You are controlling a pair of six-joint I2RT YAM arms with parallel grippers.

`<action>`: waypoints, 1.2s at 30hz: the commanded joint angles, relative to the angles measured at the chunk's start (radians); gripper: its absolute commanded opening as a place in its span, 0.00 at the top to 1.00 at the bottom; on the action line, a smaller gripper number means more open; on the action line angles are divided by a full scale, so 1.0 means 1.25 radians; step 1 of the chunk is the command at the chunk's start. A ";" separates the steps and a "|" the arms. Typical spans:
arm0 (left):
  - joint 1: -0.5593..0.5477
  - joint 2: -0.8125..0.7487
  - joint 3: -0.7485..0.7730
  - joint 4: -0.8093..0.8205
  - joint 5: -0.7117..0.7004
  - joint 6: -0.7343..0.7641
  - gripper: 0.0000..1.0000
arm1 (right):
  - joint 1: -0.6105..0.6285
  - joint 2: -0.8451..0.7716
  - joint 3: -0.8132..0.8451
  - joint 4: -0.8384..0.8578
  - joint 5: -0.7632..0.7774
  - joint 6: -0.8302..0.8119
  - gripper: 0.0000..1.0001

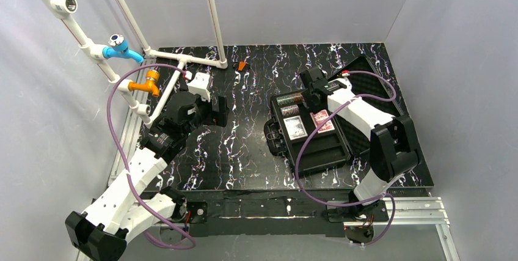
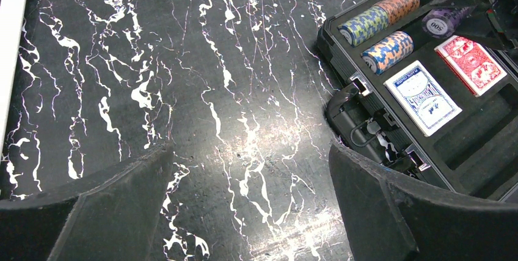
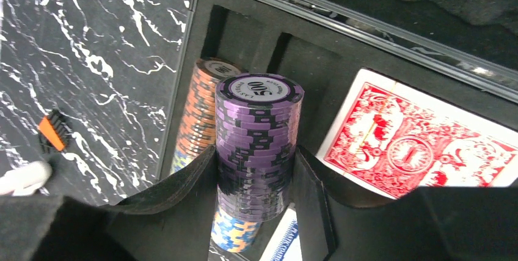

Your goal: Pack up texas hold em set

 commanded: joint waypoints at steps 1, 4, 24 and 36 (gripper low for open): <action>-0.004 -0.009 0.027 -0.012 -0.014 0.011 0.03 | -0.005 -0.012 0.000 0.092 0.022 0.048 0.99; -0.004 -0.010 0.028 -0.013 -0.013 0.011 0.03 | -0.006 0.005 0.010 0.085 0.017 0.058 0.99; -0.004 -0.021 0.029 -0.014 -0.028 0.023 0.03 | -0.007 0.050 -0.012 0.124 -0.059 0.106 0.99; -0.004 -0.014 0.029 -0.017 -0.047 0.036 0.03 | -0.001 0.041 -0.044 0.166 -0.093 0.097 0.75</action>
